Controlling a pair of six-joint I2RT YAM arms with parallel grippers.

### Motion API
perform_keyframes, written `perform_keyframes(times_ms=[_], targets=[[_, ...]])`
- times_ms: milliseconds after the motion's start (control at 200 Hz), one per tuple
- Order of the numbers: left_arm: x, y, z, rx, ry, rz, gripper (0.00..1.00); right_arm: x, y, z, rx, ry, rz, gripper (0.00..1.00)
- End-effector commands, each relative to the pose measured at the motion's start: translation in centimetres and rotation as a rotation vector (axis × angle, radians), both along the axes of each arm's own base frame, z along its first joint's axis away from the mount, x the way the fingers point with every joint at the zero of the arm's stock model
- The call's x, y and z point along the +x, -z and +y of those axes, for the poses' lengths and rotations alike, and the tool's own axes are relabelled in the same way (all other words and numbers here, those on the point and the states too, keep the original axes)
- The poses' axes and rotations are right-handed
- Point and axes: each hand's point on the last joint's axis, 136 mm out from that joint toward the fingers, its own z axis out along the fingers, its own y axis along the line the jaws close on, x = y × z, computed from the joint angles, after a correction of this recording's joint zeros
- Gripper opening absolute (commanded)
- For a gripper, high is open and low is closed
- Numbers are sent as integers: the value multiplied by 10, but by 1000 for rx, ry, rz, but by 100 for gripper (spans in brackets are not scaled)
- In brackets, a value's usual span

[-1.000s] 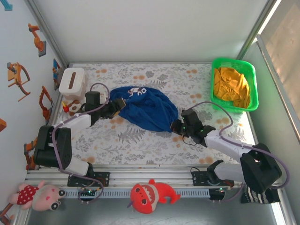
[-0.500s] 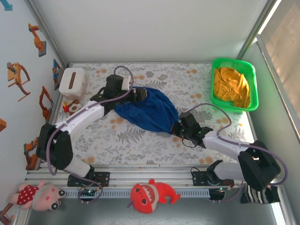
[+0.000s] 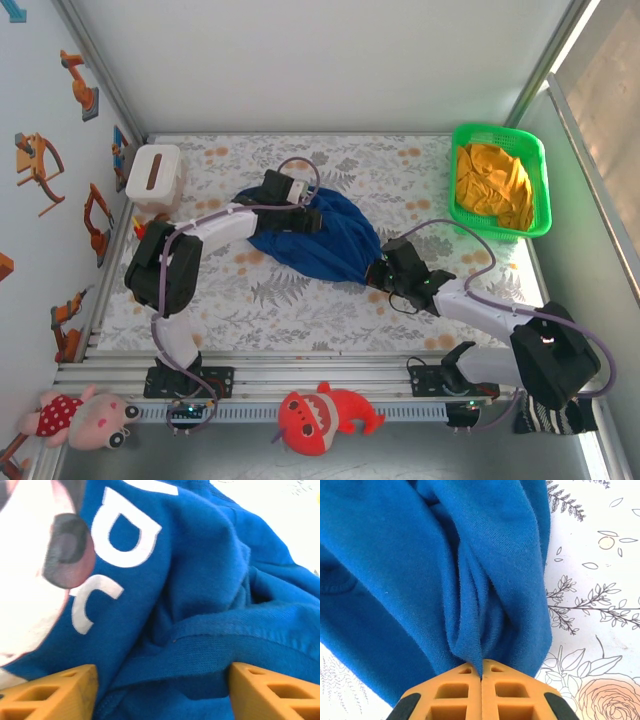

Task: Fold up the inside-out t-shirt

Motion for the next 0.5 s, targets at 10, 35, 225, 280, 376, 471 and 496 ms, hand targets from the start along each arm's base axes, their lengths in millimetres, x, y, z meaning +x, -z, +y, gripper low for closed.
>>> perform_keyframes(times_ms=[10,35,225,280,376,471,496], targets=[[13,-4,-6,7,5,-36,32,5,-11,0,-1,24,-24,0],[14,-6,-7,2,8,-40,22,6,-11,0,-2,26,-23,0],[15,-74,-17,-82,34,-97,0,12,-18,3,-8,21,-39,0],[10,-103,-21,-127,51,-104,0,17,-24,5,-21,8,-54,0],[-6,-143,-24,-204,82,-93,0,25,-48,13,-46,-59,-105,17],[-23,-174,-26,-282,102,-81,0,32,-86,23,-39,-126,-185,46],[-29,-181,-27,-306,113,-77,0,33,-96,25,-36,-141,-207,50]])
